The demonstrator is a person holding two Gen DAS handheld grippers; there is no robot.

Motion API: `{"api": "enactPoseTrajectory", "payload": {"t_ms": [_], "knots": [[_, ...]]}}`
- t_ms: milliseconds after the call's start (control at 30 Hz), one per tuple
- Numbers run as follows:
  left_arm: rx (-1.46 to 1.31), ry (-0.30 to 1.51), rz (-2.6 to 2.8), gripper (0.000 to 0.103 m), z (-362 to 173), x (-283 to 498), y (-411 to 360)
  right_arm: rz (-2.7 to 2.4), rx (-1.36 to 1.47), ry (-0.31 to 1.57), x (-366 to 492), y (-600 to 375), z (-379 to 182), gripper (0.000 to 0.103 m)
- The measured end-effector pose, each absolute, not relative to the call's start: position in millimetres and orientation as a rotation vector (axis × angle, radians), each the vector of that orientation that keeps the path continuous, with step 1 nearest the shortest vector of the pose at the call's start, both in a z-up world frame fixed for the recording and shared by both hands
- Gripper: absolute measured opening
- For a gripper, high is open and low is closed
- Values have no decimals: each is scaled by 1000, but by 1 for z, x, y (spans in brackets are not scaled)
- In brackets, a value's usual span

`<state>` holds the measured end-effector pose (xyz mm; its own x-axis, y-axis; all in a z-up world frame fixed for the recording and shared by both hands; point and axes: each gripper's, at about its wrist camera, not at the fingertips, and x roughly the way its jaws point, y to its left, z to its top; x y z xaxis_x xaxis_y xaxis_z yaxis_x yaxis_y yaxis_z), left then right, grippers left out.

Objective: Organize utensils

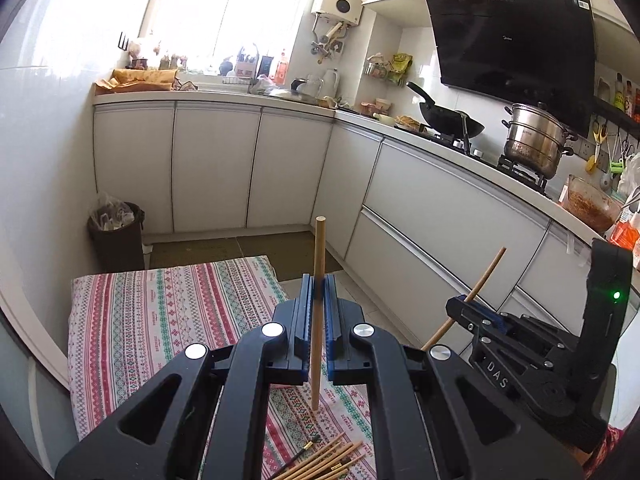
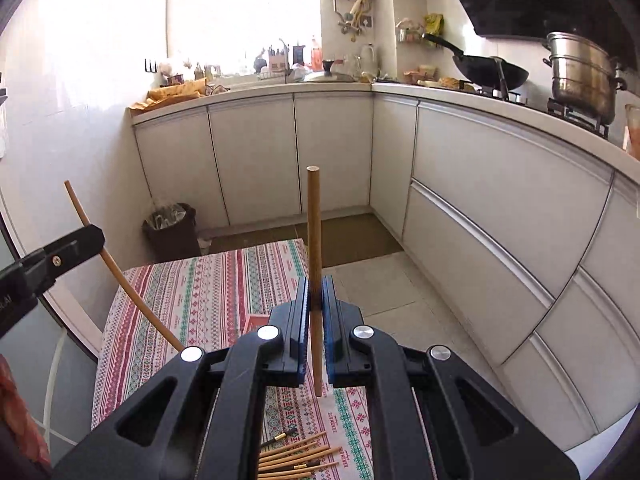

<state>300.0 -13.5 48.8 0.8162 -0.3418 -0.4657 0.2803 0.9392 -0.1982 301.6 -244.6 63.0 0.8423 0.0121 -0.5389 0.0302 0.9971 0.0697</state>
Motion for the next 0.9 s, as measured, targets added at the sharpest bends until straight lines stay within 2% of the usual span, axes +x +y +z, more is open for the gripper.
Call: {"api": "enactPoseTrajectory", "payload": {"t_ms": [367,833,900], "knots": [[-102,520,-281,4,29,362,-33,7,128,524,356,-248,90,7],[-98,632,-207,6,-72,438,-33,96,152,551,414,-226,26,7],[-87,640,-191,22,-78,435,-29,107,157,565,419,-222,15,7]]}}
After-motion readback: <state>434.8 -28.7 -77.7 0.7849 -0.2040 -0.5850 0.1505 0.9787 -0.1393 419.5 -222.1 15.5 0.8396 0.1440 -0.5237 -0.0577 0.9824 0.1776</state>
